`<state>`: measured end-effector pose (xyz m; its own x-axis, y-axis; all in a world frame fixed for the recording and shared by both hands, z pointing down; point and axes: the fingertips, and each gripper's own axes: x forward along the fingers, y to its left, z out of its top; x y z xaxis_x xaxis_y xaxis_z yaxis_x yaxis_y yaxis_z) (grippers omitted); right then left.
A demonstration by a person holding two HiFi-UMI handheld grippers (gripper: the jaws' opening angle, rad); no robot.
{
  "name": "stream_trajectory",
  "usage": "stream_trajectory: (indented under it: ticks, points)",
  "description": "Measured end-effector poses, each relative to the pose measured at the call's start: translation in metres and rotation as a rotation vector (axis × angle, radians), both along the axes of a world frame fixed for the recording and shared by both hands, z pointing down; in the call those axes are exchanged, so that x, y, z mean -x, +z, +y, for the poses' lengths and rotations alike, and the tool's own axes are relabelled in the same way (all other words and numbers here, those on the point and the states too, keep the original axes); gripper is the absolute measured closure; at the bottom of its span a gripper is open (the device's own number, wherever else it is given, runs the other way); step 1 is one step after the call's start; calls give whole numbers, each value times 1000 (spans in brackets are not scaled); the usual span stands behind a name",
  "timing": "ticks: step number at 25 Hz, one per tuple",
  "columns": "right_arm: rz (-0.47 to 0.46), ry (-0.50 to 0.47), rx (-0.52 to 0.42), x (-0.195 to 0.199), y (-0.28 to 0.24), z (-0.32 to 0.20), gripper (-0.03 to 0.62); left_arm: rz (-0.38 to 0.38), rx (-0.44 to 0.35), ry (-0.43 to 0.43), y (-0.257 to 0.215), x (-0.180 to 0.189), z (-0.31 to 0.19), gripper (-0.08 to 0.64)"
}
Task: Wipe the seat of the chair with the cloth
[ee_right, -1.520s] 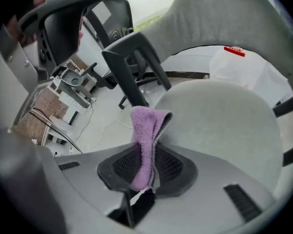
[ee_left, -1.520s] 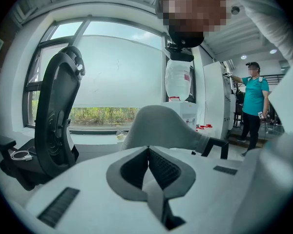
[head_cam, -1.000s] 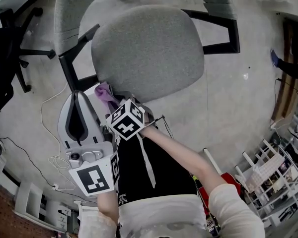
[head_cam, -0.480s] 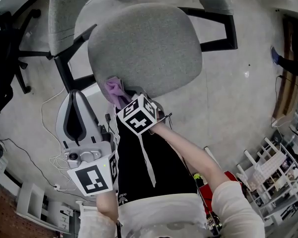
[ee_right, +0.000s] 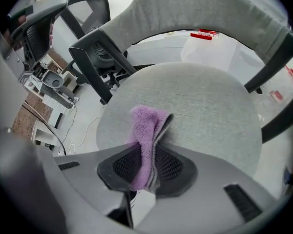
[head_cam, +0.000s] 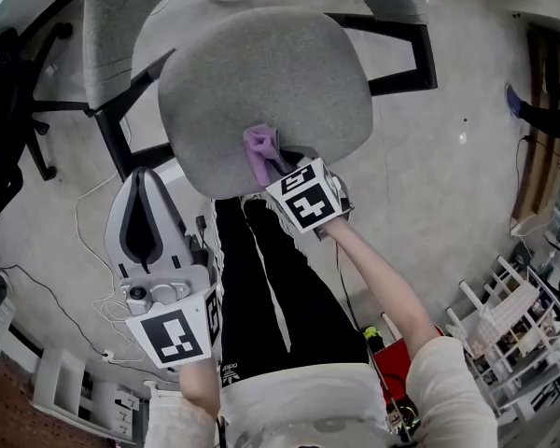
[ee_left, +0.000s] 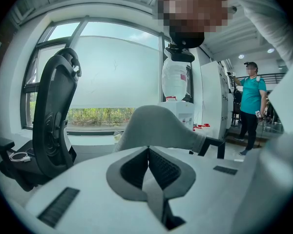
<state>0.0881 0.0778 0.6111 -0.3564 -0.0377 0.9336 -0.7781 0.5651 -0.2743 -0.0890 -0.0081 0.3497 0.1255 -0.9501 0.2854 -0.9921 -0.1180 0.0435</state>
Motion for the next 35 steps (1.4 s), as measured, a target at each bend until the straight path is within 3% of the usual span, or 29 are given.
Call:
stream_trajectory:
  ticks: [16, 25, 35]
  points:
    - [296, 19, -109, -145, -3, -42, 509, 5, -1, 43, 0, -23, -4, 546]
    - [411, 105, -117, -216, -1, -65, 509, 11, 6, 62, 8, -34, -5, 546]
    - [512, 88, -134, -244, 4, -71, 510, 14, 8, 61, 10, -34, -5, 546]
